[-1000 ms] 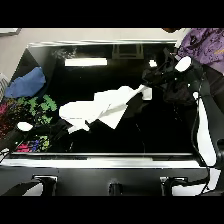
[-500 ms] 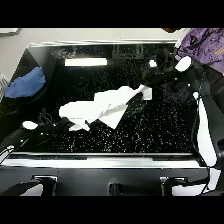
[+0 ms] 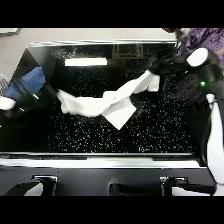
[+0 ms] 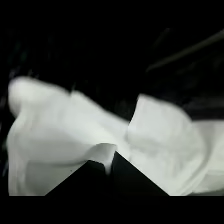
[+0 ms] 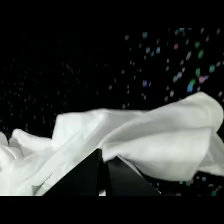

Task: Fold the clothes and pants, and hang the long-sleeved shirts on hangers.

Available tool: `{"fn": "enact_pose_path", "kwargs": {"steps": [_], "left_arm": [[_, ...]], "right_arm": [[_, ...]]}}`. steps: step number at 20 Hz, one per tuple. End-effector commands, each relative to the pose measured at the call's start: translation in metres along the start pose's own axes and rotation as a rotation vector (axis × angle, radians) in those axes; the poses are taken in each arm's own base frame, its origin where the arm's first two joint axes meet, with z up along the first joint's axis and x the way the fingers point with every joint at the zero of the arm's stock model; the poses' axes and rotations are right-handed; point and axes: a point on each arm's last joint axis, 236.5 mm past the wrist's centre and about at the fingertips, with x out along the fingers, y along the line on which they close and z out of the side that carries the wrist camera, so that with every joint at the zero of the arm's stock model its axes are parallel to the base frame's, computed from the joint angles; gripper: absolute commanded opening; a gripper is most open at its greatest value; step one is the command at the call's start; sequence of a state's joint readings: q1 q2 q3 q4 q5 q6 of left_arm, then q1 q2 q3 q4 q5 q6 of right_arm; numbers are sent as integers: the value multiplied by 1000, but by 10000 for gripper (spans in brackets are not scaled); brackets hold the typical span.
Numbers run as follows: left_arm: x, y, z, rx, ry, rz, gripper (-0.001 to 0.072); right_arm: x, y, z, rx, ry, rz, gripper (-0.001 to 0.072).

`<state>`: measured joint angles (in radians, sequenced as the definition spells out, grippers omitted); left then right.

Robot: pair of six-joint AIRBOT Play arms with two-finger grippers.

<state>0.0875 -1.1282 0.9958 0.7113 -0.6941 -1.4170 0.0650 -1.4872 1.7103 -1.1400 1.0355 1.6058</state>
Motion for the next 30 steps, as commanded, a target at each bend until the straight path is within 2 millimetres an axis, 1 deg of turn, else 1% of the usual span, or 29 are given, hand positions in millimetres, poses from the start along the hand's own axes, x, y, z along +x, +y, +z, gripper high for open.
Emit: {"fn": "enact_pose_path", "kwargs": {"steps": [1, 2, 3, 4, 5, 6, 7, 8, 9, 10, 11, 12, 13, 14, 15, 16, 17, 18, 19, 20, 21, 23, 24, 25, 26, 27, 29, 30], "left_arm": [[-118, -104, 130, 234, -374, -96, 15], [-162, -131, 154, 294, -472, -104, 15], [-202, -153, 168, 340, -554, -102, 15], [-245, -175, 177, 386, -640, -95, 15], [-283, -192, 180, 421, -717, -84, 15], [-320, -206, 179, 445, -789, -69, 15], [-352, -216, 171, 459, -849, -53, 15], [-377, -221, 163, 464, -891, -37, 15], [-398, -223, 150, 466, -922, -13, 15], [-412, -221, 140, 465, -936, 18, 15], [-424, -216, 129, 464, -940, 52, 15], [-431, -211, 120, 459, -937, 87, 15], [-433, -204, 115, 454, -924, 118, 15], [-430, -196, 111, 450, -896, 149, 15], [-421, -189, 110, 440, -856, 170, 15], [-406, -178, 112, 423, -808, 191, 15], [-387, -166, 115, 403, -755, 205, 15], [-361, -151, 118, 376, -689, 221, 15], [-331, -133, 122, 348, -617, 236, 15], [-299, -112, 124, 311, -539, 247, 15], [-261, -87, 123, 270, -448, 266, 16], [-184, -34, 113, 221, -256, 296, 16], [-148, -6, 106, 193, -179, 319, 15], [-111, 23, 98, 157, -108, 345, 16], [-79, 48, 89, 129, -49, 365, 16], [-47, 72, 80, 102, 8, 384, 16], [6, 111, 63, 61, 93, 412, 16], [27, 125, 55, 44, 121, 421, 15]], "right_arm": [[-89, 21, 69, -165, -301, -68, 25], [-128, 32, 85, -217, -392, -88, 25], [-165, 42, 95, -270, -470, -108, 25], [-206, 53, 102, -322, -552, -130, 25], [-244, 62, 103, -369, -621, -152, 25], [-282, 71, 100, -418, -685, -175, 25], [-316, 79, 95, -452, -739, -193, 25], [-350, 87, 86, -486, -791, -211, 25], [-378, 92, 78, -502, -836, -224, 25], [-405, 98, 68, -511, -879, -229, 25], [-427, 104, 58, -516, -912, -224, 25], [-441, 107, 49, -514, -932, -218, 25], [-449, 109, 42, -499, -937, -208, 25], [-449, 108, 37, -474, -925, -195, 25], [-443, 107, 34, -452, -898, -184, 25], [-428, 102, 34, -428, -848, -179, 25], [-405, 95, 35, -395, -780, -174, 25], [-377, 89, 36, -357, -701, -160, 25], [-343, 83, 35, -315, -608, -137, 25], [-303, 80, 31, -271, -495, -99, 25], [-263, 77, 25, -229, -385, -59, 25], [-176, 68, 9, -134, -151, 17, 25], [-137, 61, 0, -95, -56, 38, 25], [-96, 49, -9, -54, 32, 45, 25], [-57, 34, -18, -15, 106, 42, 25], [-22, 18, -28, 18, 163, 29, 25], [43, -14, -51, 100, 262, -1, 25], [68, -26, -63, 145, 300, -10, 25]]}}
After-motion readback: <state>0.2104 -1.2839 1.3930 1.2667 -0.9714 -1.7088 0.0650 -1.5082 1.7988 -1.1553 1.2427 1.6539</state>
